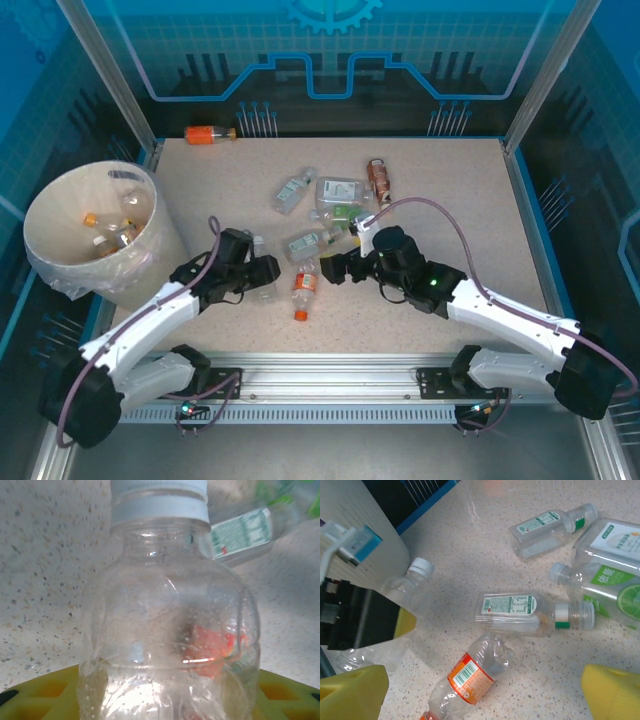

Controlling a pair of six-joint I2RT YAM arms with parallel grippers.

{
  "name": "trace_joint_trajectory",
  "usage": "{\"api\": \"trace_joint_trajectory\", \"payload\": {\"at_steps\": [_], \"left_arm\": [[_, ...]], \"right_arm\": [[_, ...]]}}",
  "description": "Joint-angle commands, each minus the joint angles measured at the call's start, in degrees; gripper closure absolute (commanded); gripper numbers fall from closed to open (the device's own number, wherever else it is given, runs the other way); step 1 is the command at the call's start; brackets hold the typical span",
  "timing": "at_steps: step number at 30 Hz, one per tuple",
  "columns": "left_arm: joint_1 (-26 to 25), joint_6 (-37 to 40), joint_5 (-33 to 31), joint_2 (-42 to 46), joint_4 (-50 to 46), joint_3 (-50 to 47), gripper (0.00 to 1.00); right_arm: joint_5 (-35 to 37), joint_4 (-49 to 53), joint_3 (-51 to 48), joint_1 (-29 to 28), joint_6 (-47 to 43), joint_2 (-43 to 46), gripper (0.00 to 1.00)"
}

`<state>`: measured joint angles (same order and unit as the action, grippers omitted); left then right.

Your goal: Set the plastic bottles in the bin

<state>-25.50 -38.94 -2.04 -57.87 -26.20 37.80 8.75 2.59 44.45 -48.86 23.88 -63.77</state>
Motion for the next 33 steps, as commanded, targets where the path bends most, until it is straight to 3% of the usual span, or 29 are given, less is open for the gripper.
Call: {"api": "trace_joint_trajectory", "payload": {"at_steps": [1, 13, 21, 33], "left_arm": [[1.54, -0.01, -1.95, 2.88, -2.98, 4.55, 0.58], [4.75, 12.91, -3.25, 1.86, -15.47, 31.71, 0.58], [8.67, 21.88, -13.24, -0.15, -18.49, 44.05, 0.59], [26.12, 30.06, -17.13, -2.81, -17.64, 51.16, 0.58]], "right_arm": [[0.12, -4.52, -0.04, -1.03, -2.43, -0.11, 0.00], [-0.57, -5.60, 2.15, -1.97, -4.11, -2.02, 0.00], [-1.24, -8.83, 1.40, -1.99, -6.52, -1.56, 0.00], [0.45, -6.75, 1.75, -1.40, -4.02, -1.11, 0.00]]}}
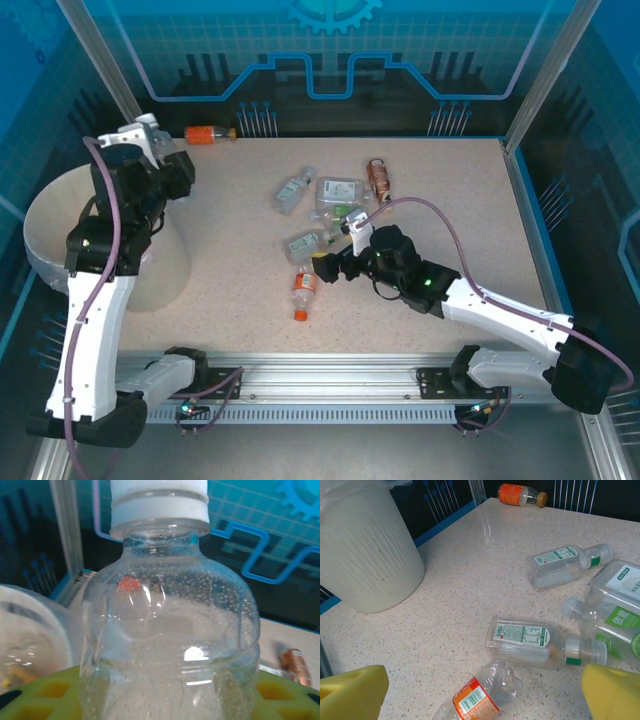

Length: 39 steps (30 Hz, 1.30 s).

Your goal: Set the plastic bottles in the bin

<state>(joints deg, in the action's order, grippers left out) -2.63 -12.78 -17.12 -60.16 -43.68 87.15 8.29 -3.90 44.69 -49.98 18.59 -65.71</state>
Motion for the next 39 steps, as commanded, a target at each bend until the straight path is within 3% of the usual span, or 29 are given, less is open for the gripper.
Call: {"api": "trace_joint_trajectory", "payload": {"at_steps": [1, 8, 21, 31, 39], "left_arm": [[4.72, 4.19, -2.63, -0.51, 0.27, 1.66, 0.58], [14.61, 7.36, -7.95, -0.71, 4.33, -1.77, 0.58], [32.68, 4.11, -8.24, -2.28, 10.01, -13.36, 0.58], [35.78, 5.40, -8.85, -5.11, 16.10, -18.44, 0.57], [37.43, 4.10, -11.11, -7.17, 17.40, -18.78, 0.46]], "right_arm": [[0.98, -0.27, 1.42, -0.19, 1.56, 1.12, 0.00], [-2.46, -0.97, 0.95, 0.35, 0.94, 2.43, 0.00], [-3.00, -1.21, 2.34, 0.34, -1.10, 0.86, 0.00], [-5.40, 0.07, 4.96, 0.32, -0.78, -2.87, 0.00], [-7.01, 1.86, 5.41, 0.32, -1.28, -4.11, 0.00]]}}
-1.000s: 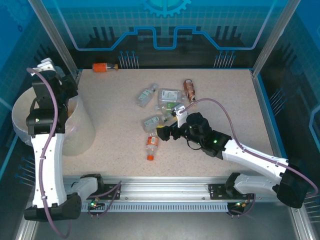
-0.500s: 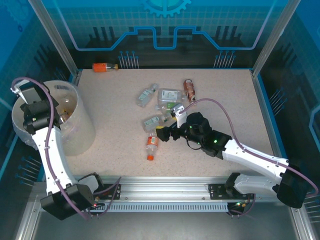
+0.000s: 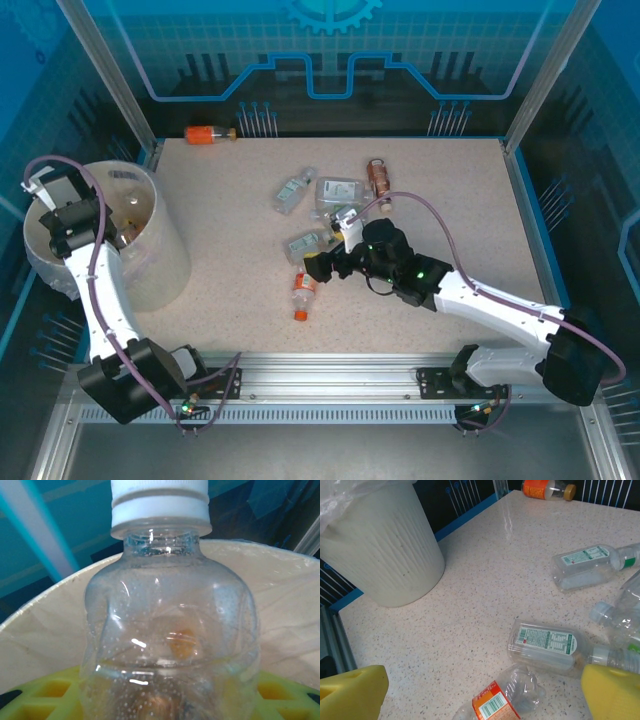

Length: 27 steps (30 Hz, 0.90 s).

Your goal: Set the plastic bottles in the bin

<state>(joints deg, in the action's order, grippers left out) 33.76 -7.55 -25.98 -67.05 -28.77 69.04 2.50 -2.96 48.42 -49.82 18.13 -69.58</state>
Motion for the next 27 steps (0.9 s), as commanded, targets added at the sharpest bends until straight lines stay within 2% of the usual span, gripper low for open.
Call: {"api": "trace_joint_trajectory", "payload": {"at_steps": [1, 6, 16, 19, 22, 27], "left_arm": [[1.09, -1.24, -2.77, -0.36, 2.41, -0.59, 0.45], [1.07, -1.84, -3.08, 0.11, 2.15, -0.40, 0.38], [0.96, -4.12, -2.03, 1.69, -0.51, 1.69, 0.01], [-0.05, -4.88, -0.84, 2.45, -1.89, 2.87, 0.01], [-3.60, -4.92, -0.48, 3.55, -3.54, 4.54, 0.01], [-14.40, -5.35, -1.52, 6.37, -8.78, 8.70, 0.01]], "right_arm": [[-1.15, 1.03, 1.67, 0.17, -0.82, -0.20, 0.00], [-0.21, 1.42, 1.65, 0.23, -0.39, 0.33, 0.00], [2.65, 2.01, 0.76, 0.26, 2.42, 0.51, 0.00], [3.38, 1.99, 0.31, 0.33, 2.87, 0.46, 0.00], [5.20, 2.65, -0.14, 0.28, 4.24, 0.24, 0.00], [11.40, 3.31, -1.78, 0.34, 9.95, 0.61, 0.00]]}}
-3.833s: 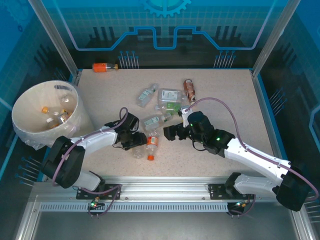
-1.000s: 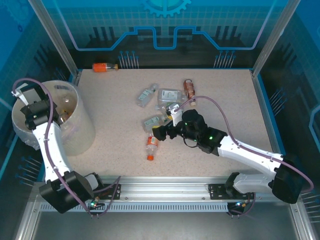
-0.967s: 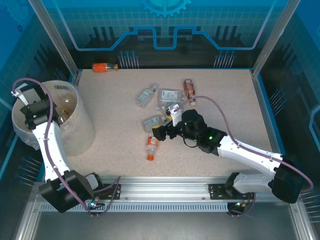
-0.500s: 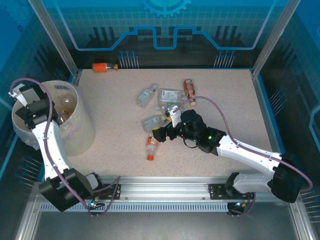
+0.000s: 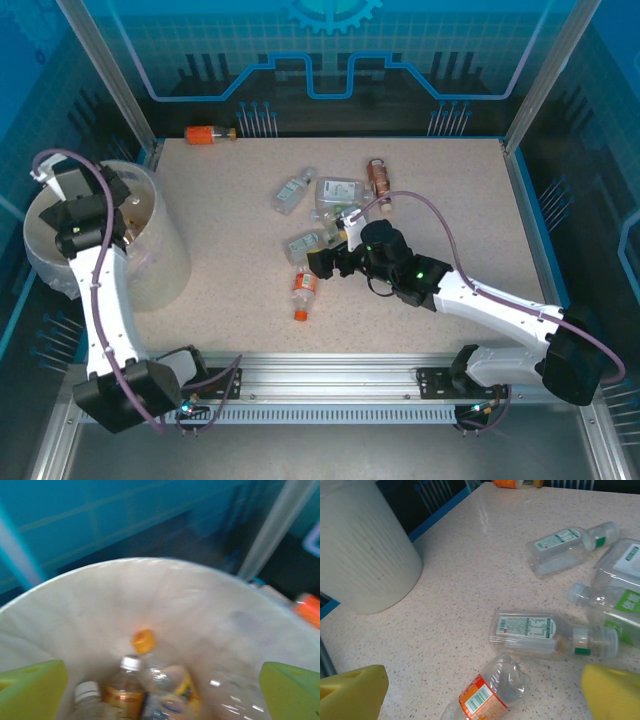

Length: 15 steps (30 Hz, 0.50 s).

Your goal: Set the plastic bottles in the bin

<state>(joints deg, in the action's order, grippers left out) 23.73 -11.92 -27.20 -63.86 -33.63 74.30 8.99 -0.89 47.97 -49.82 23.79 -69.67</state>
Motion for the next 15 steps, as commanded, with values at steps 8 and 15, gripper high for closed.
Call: {"api": "trace_joint_trajectory", "payload": {"at_steps": [8, 15], "left_arm": [[-28.21, -6.74, -0.39, 5.37, -9.96, 4.57, 0.01], [-49.78, -14.33, -2.09, -0.56, -10.59, 0.57, 0.01]], "right_arm": [[12.44, 4.21, -4.09, 0.98, 13.98, 1.38, 0.00], [13.17, 13.93, -2.91, 4.30, 17.88, 1.60, 0.00]]}}
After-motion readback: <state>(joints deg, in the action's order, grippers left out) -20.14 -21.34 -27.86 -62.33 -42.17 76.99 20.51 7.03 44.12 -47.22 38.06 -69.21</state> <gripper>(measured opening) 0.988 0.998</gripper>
